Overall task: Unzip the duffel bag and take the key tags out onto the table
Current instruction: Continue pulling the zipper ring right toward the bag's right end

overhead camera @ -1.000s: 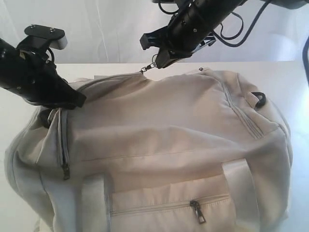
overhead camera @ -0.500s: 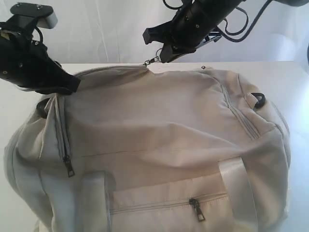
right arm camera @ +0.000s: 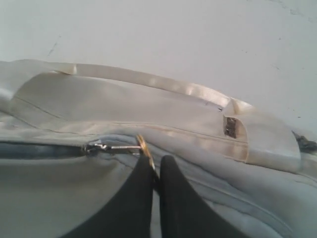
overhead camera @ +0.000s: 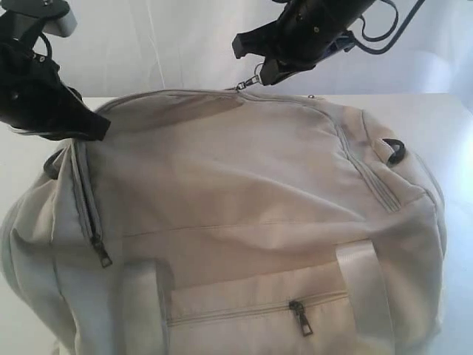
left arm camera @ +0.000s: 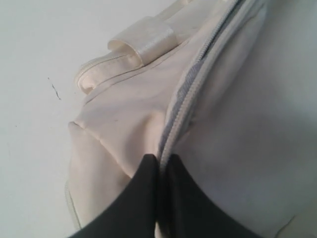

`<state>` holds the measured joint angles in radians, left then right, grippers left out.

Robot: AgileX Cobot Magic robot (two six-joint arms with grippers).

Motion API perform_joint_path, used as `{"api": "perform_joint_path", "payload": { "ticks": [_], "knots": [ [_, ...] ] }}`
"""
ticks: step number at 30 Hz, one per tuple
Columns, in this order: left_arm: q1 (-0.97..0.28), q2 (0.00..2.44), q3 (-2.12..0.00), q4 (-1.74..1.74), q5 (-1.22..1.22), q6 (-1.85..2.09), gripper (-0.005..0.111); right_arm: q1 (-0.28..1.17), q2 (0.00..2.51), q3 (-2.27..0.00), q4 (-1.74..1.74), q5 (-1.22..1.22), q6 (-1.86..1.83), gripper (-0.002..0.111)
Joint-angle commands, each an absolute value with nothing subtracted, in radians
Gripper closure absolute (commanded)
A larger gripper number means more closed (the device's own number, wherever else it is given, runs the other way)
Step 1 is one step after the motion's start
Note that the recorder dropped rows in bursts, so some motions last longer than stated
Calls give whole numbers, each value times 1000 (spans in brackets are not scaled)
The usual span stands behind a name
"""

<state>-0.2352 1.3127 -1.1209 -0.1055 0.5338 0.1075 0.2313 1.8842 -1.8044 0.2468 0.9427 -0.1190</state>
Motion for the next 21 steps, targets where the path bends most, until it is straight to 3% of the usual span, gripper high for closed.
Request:
{"api": "perform_joint_path", "payload": {
  "ticks": [1,11,21],
  "knots": [
    [-221,1294,-1116,-31,609,107,107,199,1867,-1813,290,898,-241,108],
    [-221,1298,-1116,17,623,68,107,199,1867,-1813,-139,953,-20,108],
    [-221,1298,-1067,17,586,68,107,199,1862,-1813,-270,1069,8,108]
  ]
}}
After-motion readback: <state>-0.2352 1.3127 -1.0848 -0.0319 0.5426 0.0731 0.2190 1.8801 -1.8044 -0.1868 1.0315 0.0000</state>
